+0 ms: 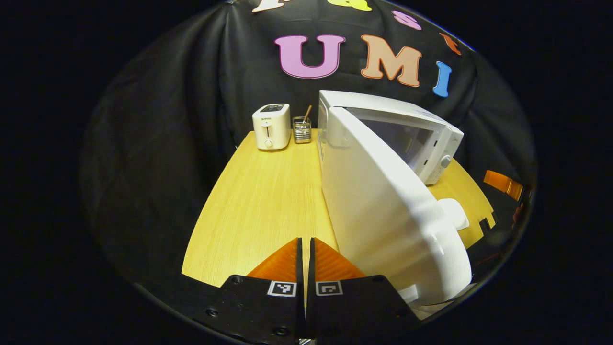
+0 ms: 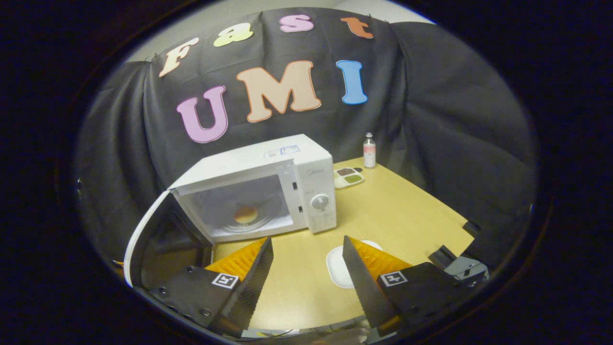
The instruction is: Open the microwave oven with the left hand, put the food in, and close the microwave oven.
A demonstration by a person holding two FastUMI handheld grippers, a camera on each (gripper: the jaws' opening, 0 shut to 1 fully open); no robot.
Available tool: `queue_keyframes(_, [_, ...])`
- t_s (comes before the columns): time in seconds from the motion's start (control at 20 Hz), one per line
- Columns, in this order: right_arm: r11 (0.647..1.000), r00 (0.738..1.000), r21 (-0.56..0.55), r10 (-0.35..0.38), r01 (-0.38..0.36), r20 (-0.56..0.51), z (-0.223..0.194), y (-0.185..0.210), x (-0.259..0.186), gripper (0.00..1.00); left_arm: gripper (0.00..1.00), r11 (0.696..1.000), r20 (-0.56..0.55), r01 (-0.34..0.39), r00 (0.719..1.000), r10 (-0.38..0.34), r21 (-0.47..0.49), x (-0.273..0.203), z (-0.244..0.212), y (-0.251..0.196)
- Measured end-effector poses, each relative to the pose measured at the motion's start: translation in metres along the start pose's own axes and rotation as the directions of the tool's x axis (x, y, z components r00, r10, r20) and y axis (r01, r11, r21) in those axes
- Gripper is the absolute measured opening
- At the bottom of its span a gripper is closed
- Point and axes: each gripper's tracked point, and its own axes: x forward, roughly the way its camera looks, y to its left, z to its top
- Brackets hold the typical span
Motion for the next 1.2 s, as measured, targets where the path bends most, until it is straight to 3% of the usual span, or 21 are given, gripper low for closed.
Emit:
queue_keyframes(0.05, [1.000,1.000,0.001,-0.008,0.008,-0.013,-0.006,-0.006,-0.005,0.91,0.00,1.000,-0.003,0.009,1.000,-0.009,0.008,-0.001,-0.001,-0.005])
queue_keyframes(0.1, [1.000,1.000,0.006,-0.011,0.011,-0.029,-0.010,-0.011,-0.010,0.87,0.00,1.000,-0.006,0.013,1.000,-0.013,0.016,-0.002,-0.001,-0.010])
queue_keyframes(0.35, [0.999,0.998,-0.008,-0.035,0.035,-0.042,-0.013,-0.042,-0.016,0.87,0.00,1.000,-0.009,0.017,1.000,-0.016,0.022,-0.005,0.002,-0.029])
queue_keyframes(0.5, [0.999,0.998,-0.011,-0.031,0.031,-0.048,-0.008,-0.060,-0.011,0.87,0.00,1.000,-0.017,-0.015,1.000,0.015,0.019,-0.008,0.004,-0.036])
queue_keyframes(0.55, [0.999,0.998,-0.014,-0.031,0.030,-0.052,-0.007,-0.066,-0.009,0.92,0.01,1.000,-0.020,-0.024,0.999,0.025,0.010,-0.008,0.004,-0.039])
queue_keyframes(0.6, [0.999,0.998,-0.016,-0.031,0.030,-0.056,-0.006,-0.073,-0.008,0.87,0.00,0.999,-0.022,-0.032,0.999,0.032,0.001,-0.009,0.005,-0.042])
queue_keyframes(0.65, [0.999,0.998,-0.015,-0.031,0.030,-0.059,-0.004,-0.081,-0.007,0.92,0.00,0.999,-0.022,-0.040,0.999,0.039,-0.006,-0.009,0.005,-0.047])
queue_keyframes(0.75, [0.999,0.998,-0.006,-0.032,0.032,-0.061,0.000,-0.094,-0.004,0.87,0.01,0.999,-0.023,-0.052,0.998,0.052,-0.013,-0.009,0.008,-0.056])
queue_keyframes(0.9, [0.999,0.998,0.004,-0.042,0.042,-0.053,-0.006,-0.115,0.020,0.92,0.00,0.999,-0.013,-0.047,0.999,0.047,-0.017,-0.004,0.018,-0.078])
queue_keyframes(1.0, [0.999,0.998,0.013,-0.045,0.045,-0.055,-0.002,-0.127,0.020,0.87,0.00,0.999,0.002,-0.037,0.999,0.037,-0.011,0.000,0.026,-0.097])
queue_keyframes(1.05, [0.999,0.998,0.018,-0.044,0.045,-0.055,0.000,-0.131,0.020,0.92,0.00,0.999,0.008,-0.033,0.999,0.033,-0.003,0.003,0.031,-0.105])
queue_keyframes(1.2, [0.999,0.997,0.011,-0.045,0.046,-0.069,0.001,-0.142,0.025,0.87,0.00,1.000,0.014,-0.017,1.000,0.017,-0.015,0.013,0.038,-0.131])
